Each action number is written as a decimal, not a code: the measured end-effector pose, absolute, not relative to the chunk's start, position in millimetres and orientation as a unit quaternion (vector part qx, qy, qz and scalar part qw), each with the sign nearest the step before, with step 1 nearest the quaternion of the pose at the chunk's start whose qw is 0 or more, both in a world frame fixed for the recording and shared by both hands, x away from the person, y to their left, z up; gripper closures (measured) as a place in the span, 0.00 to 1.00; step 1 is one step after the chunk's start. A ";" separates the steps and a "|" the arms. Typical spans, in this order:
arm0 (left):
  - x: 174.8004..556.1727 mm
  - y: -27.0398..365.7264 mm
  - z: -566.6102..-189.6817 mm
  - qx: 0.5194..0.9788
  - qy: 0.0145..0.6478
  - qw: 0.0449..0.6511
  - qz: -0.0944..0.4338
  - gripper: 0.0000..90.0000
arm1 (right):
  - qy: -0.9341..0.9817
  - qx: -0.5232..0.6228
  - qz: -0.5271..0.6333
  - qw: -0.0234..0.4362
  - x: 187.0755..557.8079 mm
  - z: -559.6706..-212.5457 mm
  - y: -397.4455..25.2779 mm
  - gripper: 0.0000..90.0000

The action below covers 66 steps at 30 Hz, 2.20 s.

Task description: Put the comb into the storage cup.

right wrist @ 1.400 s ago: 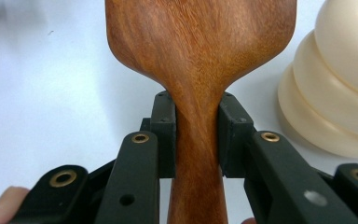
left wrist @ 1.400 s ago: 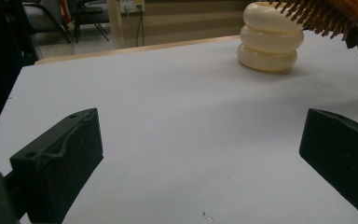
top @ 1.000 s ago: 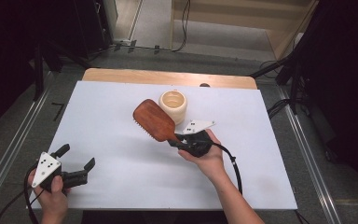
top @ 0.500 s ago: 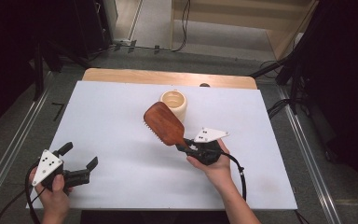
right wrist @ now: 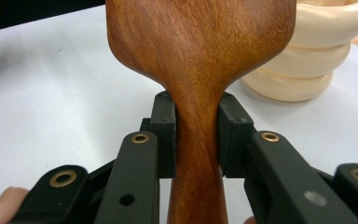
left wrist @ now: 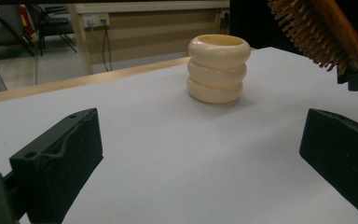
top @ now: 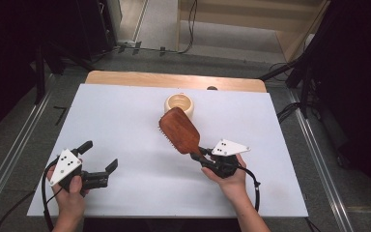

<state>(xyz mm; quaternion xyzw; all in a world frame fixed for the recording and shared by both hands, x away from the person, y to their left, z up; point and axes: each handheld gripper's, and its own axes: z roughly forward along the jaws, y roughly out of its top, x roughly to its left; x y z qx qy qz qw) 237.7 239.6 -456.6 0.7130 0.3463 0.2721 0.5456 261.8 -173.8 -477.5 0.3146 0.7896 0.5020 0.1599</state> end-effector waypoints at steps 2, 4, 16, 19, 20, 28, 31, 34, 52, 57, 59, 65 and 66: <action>239.1 234.3 -454.9 0.715 0.342 0.547 0.270 0.00 | 0.787 0.316 0.504 0.163 260.0 -478.3 -175.5 0.78; 240.8 228.7 -453.7 0.716 0.339 0.549 0.265 0.00 | 0.785 0.318 0.504 0.167 258.3 -478.8 -177.1 0.78; 248.6 192.2 -442.0 0.722 0.310 0.568 0.244 0.00 | 0.775 0.320 0.516 0.178 252.0 -482.8 -181.4 0.78; 251.3 183.0 -440.7 0.726 0.302 0.570 0.239 0.00 | 0.773 0.317 0.518 0.181 250.8 -482.9 -181.5 0.78; 251.9 180.0 -440.3 0.726 0.301 0.571 0.236 0.00 | 0.774 0.316 0.518 0.182 250.5 -482.9 -181.6 0.78; 258.7 159.5 -439.8 0.728 0.292 0.579 0.222 0.00 | 0.767 0.317 0.526 0.184 249.6 -483.7 -182.4 0.78; 260.7 150.2 -438.5 0.728 0.287 0.585 0.213 0.00 | 0.766 0.317 0.527 0.186 249.5 -485.3 -182.1 0.78; 262.9 140.7 -437.3 0.730 0.282 0.587 0.207 0.00 | 0.766 0.315 0.529 0.187 249.4 -485.8 -181.4 0.78; 279.2 92.8 -430.8 0.732 0.280 0.602 0.152 0.00 | 0.758 0.303 0.545 0.192 245.6 -485.1 -174.5 0.78; 284.2 83.4 -431.5 0.728 0.291 0.606 0.131 0.00 | 0.760 0.296 0.546 0.189 244.8 -485.5 -170.1 0.78; 285.1 79.2 -431.3 0.728 0.293 0.607 0.127 0.00 | 0.760 0.295 0.548 0.188 244.7 -485.9 -168.4 0.78; 287.2 66.8 -430.2 0.729 0.300 0.603 0.123 0.04 | 0.759 0.290 0.551 0.190 244.1 -486.0 -162.8 0.78; 288.1 65.1 -429.5 0.729 0.304 0.602 0.119 0.04 | 0.760 0.290 0.551 0.188 243.6 -485.8 -162.0 0.78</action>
